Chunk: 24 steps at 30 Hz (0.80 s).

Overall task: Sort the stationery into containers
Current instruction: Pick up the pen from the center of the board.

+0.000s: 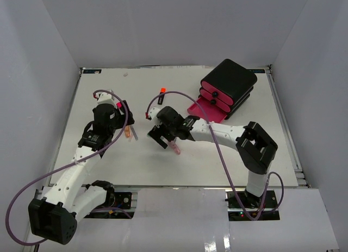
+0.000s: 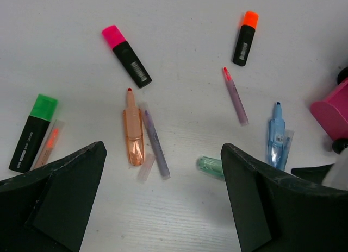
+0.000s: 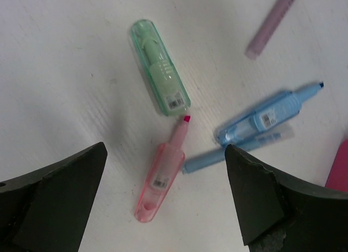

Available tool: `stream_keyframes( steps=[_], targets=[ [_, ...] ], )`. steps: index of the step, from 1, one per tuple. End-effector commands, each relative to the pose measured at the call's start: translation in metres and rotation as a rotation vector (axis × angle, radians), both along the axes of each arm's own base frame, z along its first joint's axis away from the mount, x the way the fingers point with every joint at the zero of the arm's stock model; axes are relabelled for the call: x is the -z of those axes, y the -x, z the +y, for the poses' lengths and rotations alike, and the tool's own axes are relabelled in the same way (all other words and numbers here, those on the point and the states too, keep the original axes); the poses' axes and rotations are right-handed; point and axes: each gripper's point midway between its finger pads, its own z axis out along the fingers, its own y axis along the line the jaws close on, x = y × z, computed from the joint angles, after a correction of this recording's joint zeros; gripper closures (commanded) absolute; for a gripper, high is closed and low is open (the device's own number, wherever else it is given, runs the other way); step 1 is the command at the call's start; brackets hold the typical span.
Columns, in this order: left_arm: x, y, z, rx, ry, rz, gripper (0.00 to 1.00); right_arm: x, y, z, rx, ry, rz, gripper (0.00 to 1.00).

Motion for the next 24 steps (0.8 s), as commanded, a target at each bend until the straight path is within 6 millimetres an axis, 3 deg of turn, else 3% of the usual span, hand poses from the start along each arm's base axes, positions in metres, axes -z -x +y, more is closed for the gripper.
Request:
stream_keyframes(
  steps=[1, 12, 14, 19, 24],
  targets=[
    [-0.018, 0.003, 0.013, -0.07, 0.006, -0.066, 0.02, -0.009, -0.004, 0.03, -0.215, -0.004, -0.063, 0.05],
    [-0.029, 0.008, 0.024, -0.126, 0.006, -0.117, 0.02, 0.024, -0.019, 0.078, -0.335, -0.001, -0.005, 0.2],
    [-0.028, 0.008, 0.026, -0.13, 0.005, -0.116, 0.02, 0.034, -0.02, 0.08, -0.338, 0.013, 0.013, 0.23],
    [-0.028, 0.007, 0.023, -0.108, 0.011, -0.118, 0.02, 0.04, -0.017, 0.081, -0.344, 0.009, 0.039, 0.35],
    [-0.028, 0.006, 0.021, -0.095, 0.016, -0.116, 0.02, 0.048, -0.017, 0.077, -0.331, 0.03, 0.041, 0.4]
  ],
)
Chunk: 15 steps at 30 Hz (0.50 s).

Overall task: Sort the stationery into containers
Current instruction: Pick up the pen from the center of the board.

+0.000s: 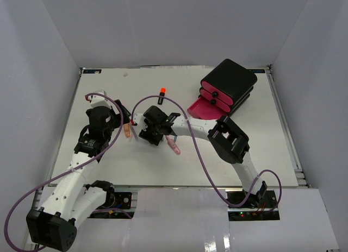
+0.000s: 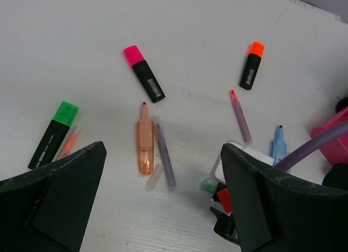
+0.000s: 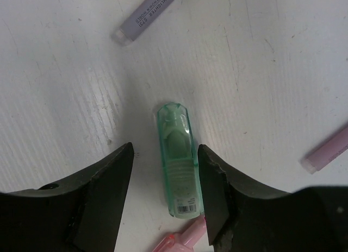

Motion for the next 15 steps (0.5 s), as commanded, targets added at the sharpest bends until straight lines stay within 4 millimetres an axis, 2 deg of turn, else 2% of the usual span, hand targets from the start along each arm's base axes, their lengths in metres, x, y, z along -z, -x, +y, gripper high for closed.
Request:
stream_keyframes(
  steps=[1, 4, 6, 8, 9, 12, 15],
  targets=[
    [-0.004, 0.0, 0.0, 0.007, 0.011, -0.022, 0.02, -0.006, -0.005, 0.003, -0.003, -0.011, -0.008, 0.43],
    [-0.004, 0.0, -0.001, 0.01, 0.013, -0.023, 0.02, -0.004, -0.005, 0.002, 0.009, -0.005, -0.007, 0.51],
    [-0.003, -0.001, -0.001, 0.008, 0.012, -0.02, 0.02, -0.005, -0.006, 0.0, 0.018, -0.004, -0.012, 0.52],
    [-0.003, -0.001, -0.001, 0.011, 0.014, -0.02, 0.02, -0.013, -0.008, 0.0, 0.03, -0.014, -0.021, 0.58],
    [-0.002, -0.001, -0.002, 0.014, 0.014, -0.02, 0.02, -0.015, -0.007, 0.0, 0.03, -0.018, -0.023, 0.69],
    [-0.001, -0.002, -0.004, 0.027, 0.017, -0.012, 0.02, -0.027, -0.008, 0.0, 0.037, -0.039, -0.041, 0.74],
    [0.001, -0.002, -0.004, 0.025, 0.016, -0.008, 0.02, -0.043, -0.011, -0.003, 0.052, -0.057, -0.064, 0.75]
  ],
)
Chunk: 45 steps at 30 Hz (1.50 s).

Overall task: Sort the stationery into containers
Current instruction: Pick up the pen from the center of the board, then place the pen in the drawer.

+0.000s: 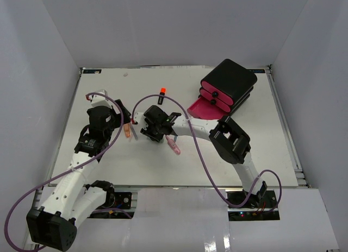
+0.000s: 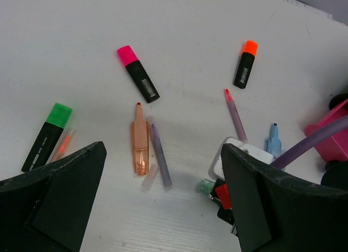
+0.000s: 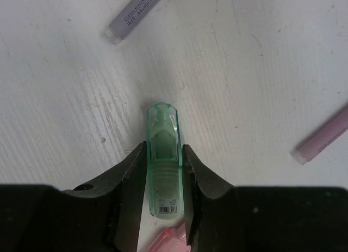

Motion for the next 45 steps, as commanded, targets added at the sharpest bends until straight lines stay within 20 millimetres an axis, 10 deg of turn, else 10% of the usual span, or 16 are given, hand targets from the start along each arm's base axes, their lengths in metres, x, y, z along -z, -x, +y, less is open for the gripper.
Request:
stream_keyframes(
  steps=[1, 9, 16, 24, 36, 45],
  targets=[
    [0.002, -0.001, 0.0, 0.006, 0.005, -0.004, 0.02, -0.054, -0.008, -0.001, 0.031, -0.081, -0.071, 0.75],
    [0.003, -0.001, -0.003, 0.018, 0.011, 0.002, 0.02, -0.107, -0.045, -0.066, 0.207, -0.031, -0.291, 0.75],
    [0.004, -0.002, -0.006, 0.034, 0.017, 0.005, 0.02, -0.098, -0.1, -0.165, 0.429, -0.005, -0.288, 0.73],
    [0.006, -0.002, -0.008, 0.042, 0.019, 0.014, 0.02, -0.086, -0.14, -0.223, 0.561, 0.008, -0.307, 0.74],
    [0.007, -0.003, -0.009, 0.049, 0.022, 0.019, 0.02, -0.088, -0.137, -0.227, 0.564, -0.024, -0.273, 0.35],
    [0.004, -0.002, -0.009, 0.053, 0.025, 0.011, 0.02, -0.11, -0.048, -0.168, 0.511, -0.194, -0.184, 0.27]
  ],
)
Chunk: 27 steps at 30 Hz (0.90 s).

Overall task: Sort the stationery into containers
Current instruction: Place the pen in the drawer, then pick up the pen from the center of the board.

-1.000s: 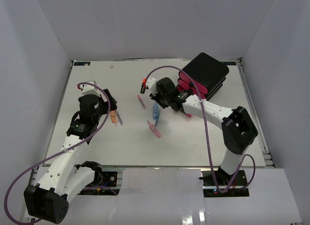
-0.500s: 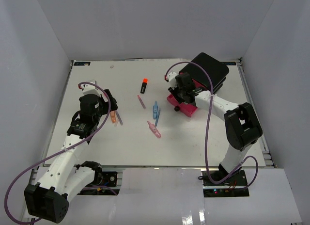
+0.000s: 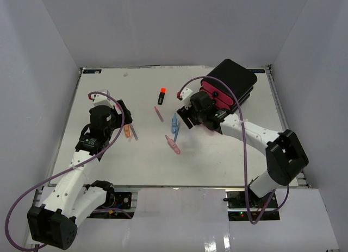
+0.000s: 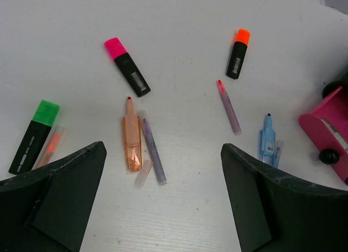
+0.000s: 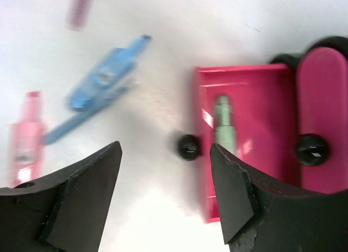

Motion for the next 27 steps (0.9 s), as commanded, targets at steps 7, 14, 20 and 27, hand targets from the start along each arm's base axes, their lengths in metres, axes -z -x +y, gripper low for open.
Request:
stream_keyframes(
  steps=[7, 14, 20, 27],
  targets=[
    [-0.003, 0.0, -0.002, 0.015, 0.016, -0.014, 0.02, 0.021, 0.098, 0.055, -0.095, -0.13, 0.078, 0.26],
    [-0.003, 0.001, -0.002, 0.014, 0.019, -0.014, 0.02, 0.053, 0.125, 0.057, -0.004, -0.167, 0.142, 0.25],
    [-0.002, 0.001, -0.004, 0.021, 0.023, -0.013, 0.02, 0.073, 0.135, 0.066, -0.008, -0.162, 0.155, 0.25],
    [-0.004, 0.001, -0.003, 0.016, 0.023, -0.02, 0.02, 0.09, 0.135, 0.065, 0.015, -0.111, 0.147, 0.28]
  ],
)
